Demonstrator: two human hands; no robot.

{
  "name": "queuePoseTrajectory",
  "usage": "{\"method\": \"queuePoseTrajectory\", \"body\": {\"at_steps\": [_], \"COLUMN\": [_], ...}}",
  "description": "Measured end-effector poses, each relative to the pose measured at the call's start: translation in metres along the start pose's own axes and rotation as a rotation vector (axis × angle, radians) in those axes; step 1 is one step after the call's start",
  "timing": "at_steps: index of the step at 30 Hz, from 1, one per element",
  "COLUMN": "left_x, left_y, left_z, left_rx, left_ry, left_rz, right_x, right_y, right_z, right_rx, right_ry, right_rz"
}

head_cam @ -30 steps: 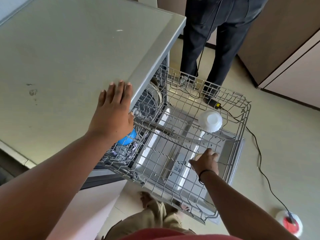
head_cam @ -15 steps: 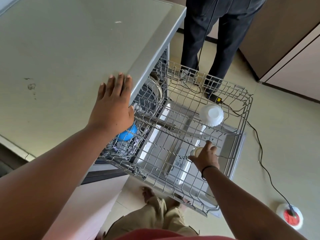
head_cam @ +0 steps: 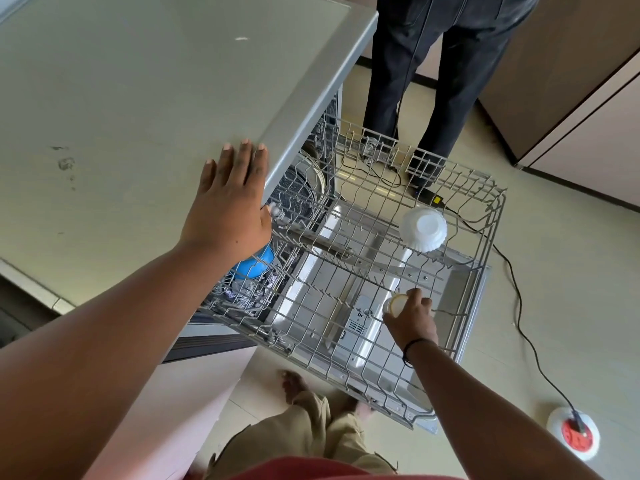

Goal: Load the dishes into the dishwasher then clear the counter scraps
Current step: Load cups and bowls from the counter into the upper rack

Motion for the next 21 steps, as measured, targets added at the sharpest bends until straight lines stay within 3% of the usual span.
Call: {"method": "queuePoseTrajectory", "body": {"at_steps": [9,21], "left_x": [0.000,-0.001], "left_y": [0.001,0.000], "left_z": [0.000,0.000], "left_rx": [-0.004,-0.007], "left_ry": [-0.008,-0.043], "left_rz": [0.012,0.015], "right_x": [-0.001,0.020], "right_y": [0.000,-0.020], "right_z": [0.003,-0.019], "right_rx": [0.042,0.073], "right_ry": [-0.086,-0.054], "right_rz": [-0.001,-0.300]}}
Point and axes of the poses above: each hand's wrist, its own z-axis towards the middle knuckle, its own x-axis out of the back of the hand, y = z × x, the point moved 8 cm from there along z, towards the middle knuckle, and after that the axes turned 7 degrees about -y, right-handed, at the moved point
